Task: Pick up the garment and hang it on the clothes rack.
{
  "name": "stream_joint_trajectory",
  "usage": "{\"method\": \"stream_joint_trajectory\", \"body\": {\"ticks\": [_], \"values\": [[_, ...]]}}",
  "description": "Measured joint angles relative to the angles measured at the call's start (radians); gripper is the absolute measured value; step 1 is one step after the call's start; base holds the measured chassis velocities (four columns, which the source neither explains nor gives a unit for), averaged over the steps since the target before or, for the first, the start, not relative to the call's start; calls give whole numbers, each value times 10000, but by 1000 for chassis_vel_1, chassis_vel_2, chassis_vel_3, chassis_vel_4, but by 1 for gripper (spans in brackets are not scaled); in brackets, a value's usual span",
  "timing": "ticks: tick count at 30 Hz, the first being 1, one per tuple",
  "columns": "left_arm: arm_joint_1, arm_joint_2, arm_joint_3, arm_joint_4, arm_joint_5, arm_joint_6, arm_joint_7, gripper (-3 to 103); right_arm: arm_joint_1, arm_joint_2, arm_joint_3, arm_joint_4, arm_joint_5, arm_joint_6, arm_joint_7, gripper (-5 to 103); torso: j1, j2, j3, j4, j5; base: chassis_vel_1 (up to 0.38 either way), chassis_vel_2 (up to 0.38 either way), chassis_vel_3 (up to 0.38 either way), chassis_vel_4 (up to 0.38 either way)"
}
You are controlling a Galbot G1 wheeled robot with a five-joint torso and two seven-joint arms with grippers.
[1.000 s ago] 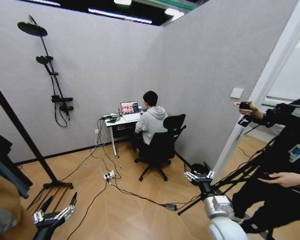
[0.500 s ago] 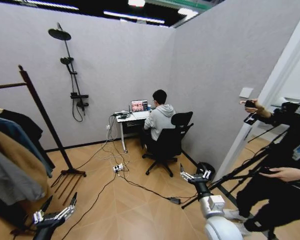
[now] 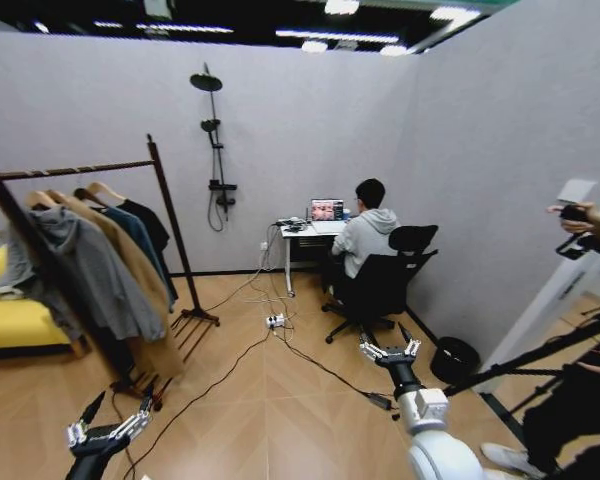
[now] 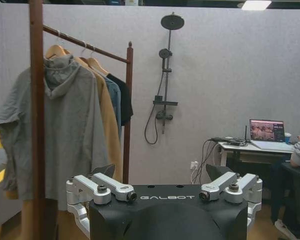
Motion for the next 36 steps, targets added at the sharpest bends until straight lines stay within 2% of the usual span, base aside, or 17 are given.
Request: {"method": "stream_joint_trajectory", "body": {"ticks": [1,9,19,36], "values": [[0,0,0,0,0,0,0,100,5,0,-11,-8,0,-3,0,100,-1,0,0,-2,9,228,-101,-104,200],[-1,0,0,0,0,0,3,100,-31,40,-104,-23,-58,-4,7,100,-1,1,-1,-9,3,158,-152,-154,159],[0,0,0,0,0,0,4,100,32,36,-126,-68,-106,1,-48,100,0,0,1,-4,5,127,-146,-146,135],[-2,0,1,0,0,0,4,100,187,95,-315,-275,-200,-131,-126,100,5,-2,1,-5,5,-1,-29,-27,-6]]}}
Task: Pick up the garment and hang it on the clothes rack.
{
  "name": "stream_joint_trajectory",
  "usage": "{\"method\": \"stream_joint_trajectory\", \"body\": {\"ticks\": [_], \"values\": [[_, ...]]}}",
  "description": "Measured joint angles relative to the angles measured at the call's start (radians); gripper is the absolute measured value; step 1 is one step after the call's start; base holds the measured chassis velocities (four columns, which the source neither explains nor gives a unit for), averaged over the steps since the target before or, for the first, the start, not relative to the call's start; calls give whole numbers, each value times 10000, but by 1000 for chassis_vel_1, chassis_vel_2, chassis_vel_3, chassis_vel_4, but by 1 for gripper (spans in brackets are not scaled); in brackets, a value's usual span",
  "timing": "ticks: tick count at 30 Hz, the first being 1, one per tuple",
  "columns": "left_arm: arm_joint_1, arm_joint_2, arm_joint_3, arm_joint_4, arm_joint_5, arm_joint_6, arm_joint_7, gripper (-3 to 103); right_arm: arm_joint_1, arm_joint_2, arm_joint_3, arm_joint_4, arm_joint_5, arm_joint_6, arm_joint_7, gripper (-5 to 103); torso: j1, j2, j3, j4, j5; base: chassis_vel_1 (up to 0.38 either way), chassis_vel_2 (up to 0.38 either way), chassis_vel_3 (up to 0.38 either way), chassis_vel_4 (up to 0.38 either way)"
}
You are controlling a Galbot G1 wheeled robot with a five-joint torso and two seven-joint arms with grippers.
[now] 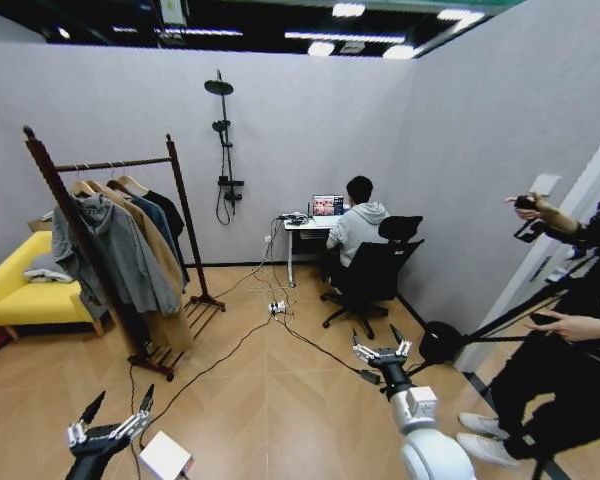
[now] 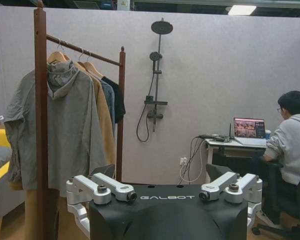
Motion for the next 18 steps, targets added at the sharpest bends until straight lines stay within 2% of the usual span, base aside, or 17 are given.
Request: {"method": "stream_joint_trajectory", "body": {"ticks": [18], "values": [[0,0,0,0,0,0,0,100,-27,-30,18,-58,138,-2,-23,100,-6,2,-2,-1,0,-2,-3,-2,-2]]}}
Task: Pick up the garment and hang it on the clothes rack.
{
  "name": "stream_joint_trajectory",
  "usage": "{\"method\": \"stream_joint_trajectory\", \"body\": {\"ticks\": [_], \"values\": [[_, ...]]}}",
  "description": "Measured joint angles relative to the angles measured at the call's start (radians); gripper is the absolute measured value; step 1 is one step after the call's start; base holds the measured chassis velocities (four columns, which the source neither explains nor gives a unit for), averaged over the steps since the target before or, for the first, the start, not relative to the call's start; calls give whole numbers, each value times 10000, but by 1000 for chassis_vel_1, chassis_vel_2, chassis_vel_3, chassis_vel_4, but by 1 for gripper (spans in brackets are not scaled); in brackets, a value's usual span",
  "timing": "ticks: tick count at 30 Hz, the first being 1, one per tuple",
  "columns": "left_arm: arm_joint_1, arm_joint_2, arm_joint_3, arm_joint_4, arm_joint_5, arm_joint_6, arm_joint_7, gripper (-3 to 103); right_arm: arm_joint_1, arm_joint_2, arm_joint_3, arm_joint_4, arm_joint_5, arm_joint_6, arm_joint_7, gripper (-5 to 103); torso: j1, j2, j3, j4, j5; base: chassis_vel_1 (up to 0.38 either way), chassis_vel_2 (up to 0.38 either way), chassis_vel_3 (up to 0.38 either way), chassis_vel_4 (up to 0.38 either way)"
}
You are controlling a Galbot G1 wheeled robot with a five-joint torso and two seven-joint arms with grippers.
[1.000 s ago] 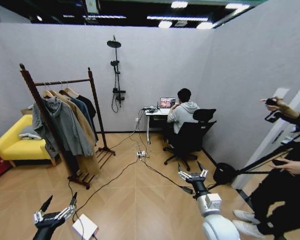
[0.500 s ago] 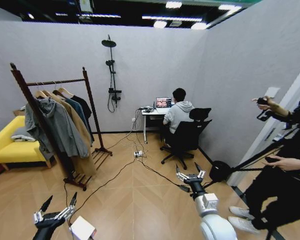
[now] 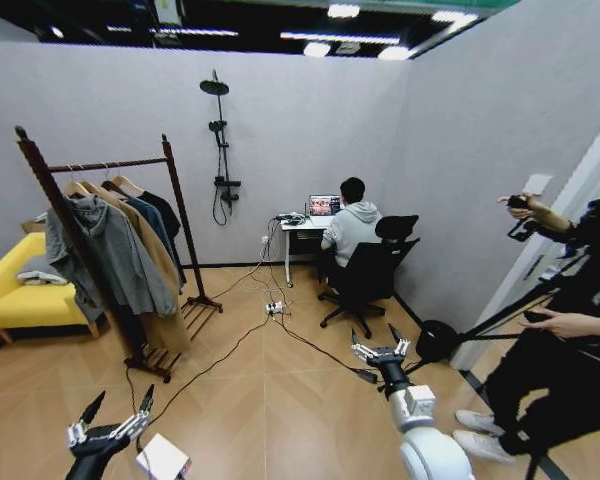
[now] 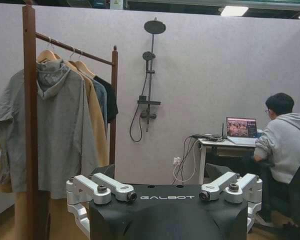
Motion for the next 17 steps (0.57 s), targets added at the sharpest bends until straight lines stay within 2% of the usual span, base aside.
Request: {"method": "stream_joint_trajectory", "body": {"ticks": [17], "values": [[0,0,0,0,0,0,0,100,-22,-20,185,-227,261,2,-407,100,0,0,0,1,0,-13,-16,-15,-13]]}}
